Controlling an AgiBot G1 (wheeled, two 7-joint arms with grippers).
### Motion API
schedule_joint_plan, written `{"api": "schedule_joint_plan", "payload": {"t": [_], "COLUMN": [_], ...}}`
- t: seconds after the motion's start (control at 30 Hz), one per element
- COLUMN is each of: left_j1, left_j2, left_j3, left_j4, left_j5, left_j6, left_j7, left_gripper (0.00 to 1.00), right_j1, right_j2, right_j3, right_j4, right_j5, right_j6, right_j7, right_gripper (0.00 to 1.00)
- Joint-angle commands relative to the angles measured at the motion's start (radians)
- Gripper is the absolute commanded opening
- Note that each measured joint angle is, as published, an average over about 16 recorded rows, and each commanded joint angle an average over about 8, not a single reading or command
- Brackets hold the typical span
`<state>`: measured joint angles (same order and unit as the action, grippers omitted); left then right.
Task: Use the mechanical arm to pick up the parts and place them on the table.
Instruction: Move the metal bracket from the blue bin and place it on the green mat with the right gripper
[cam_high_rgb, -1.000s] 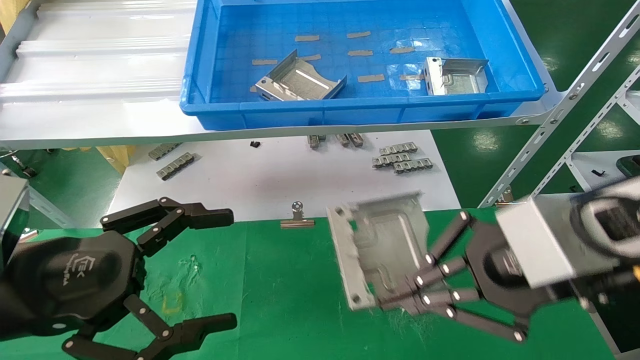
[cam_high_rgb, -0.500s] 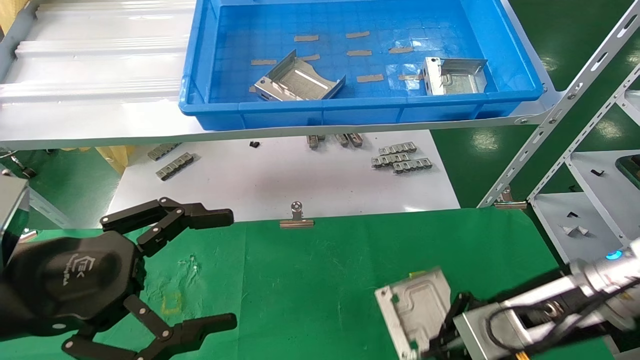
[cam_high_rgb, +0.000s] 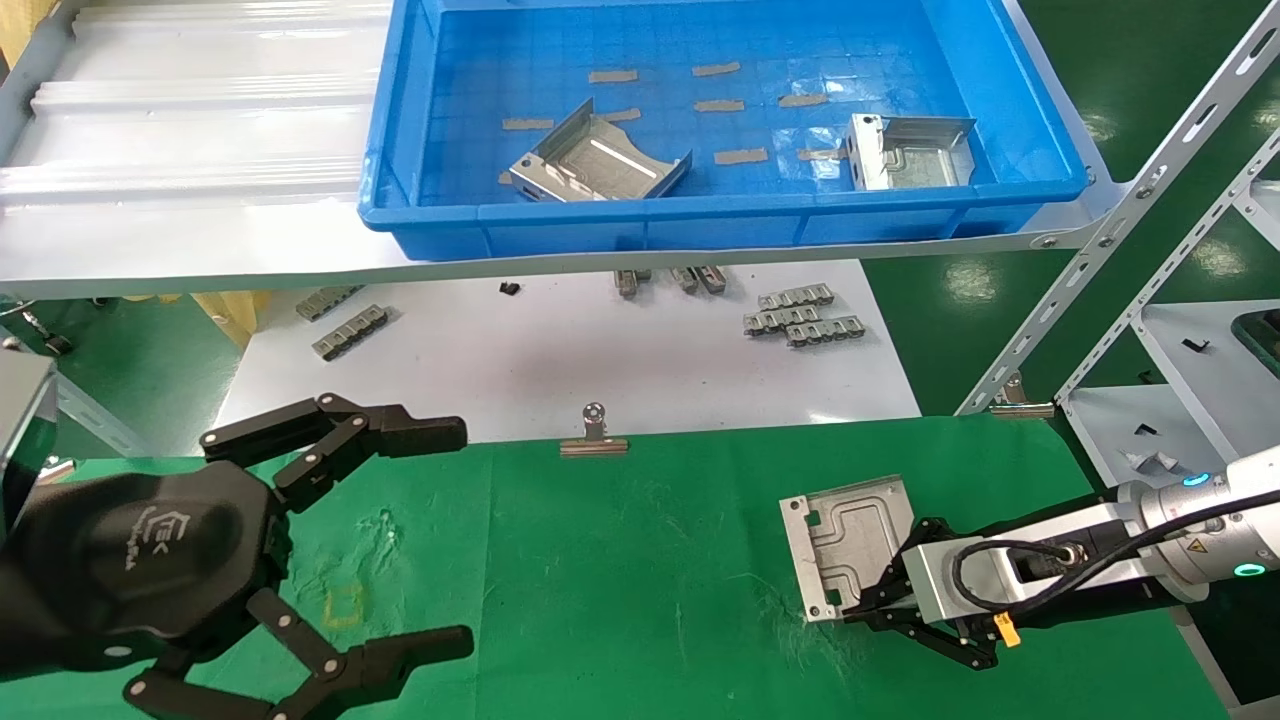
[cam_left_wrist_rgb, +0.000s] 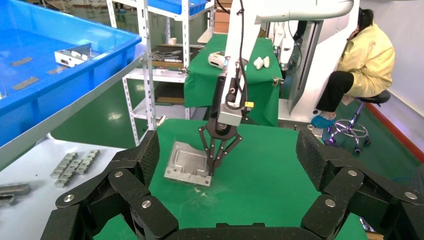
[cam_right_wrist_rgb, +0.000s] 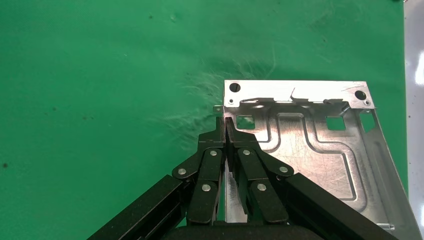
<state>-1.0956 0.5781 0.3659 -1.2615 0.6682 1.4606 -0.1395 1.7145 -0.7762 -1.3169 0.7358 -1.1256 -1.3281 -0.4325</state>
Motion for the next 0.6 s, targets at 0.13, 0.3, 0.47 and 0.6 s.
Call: {"api": "schedule_joint_plan", "payload": {"t": [0.13,0.3,0.47,0.6], "left_j1": [0.000,0.000,0.000,0.000], "left_j2": [0.000,0.000,0.000,0.000], "left_j3": [0.000,0.000,0.000,0.000], "left_j4": [0.000,0.000,0.000,0.000], "left_j5": [0.000,0.000,0.000,0.000], "left_j6": [0.000,0.000,0.000,0.000], "left_j7": [0.000,0.000,0.000,0.000], "left_gripper": [1.00,1.00,1.00,1.00], "right_j1": [-0.011,-0.028,-0.036,-0.034], "right_j2": [-0.024,-0.042,-0.058,-0.064], "right_j3": [0.001,0.002,0.001,0.001], "right_j4": [-0.063,-0.108,-0.134,-0.145], "right_j5": [0.004,0.003,-0.003,-0.006], "right_j6": [-0.004,0.009,0.023,0.022], "right_j7": [-0.046,-0.083,-0.118,-0.141], "right_gripper": [0.31,0.89,1.00,1.00]}}
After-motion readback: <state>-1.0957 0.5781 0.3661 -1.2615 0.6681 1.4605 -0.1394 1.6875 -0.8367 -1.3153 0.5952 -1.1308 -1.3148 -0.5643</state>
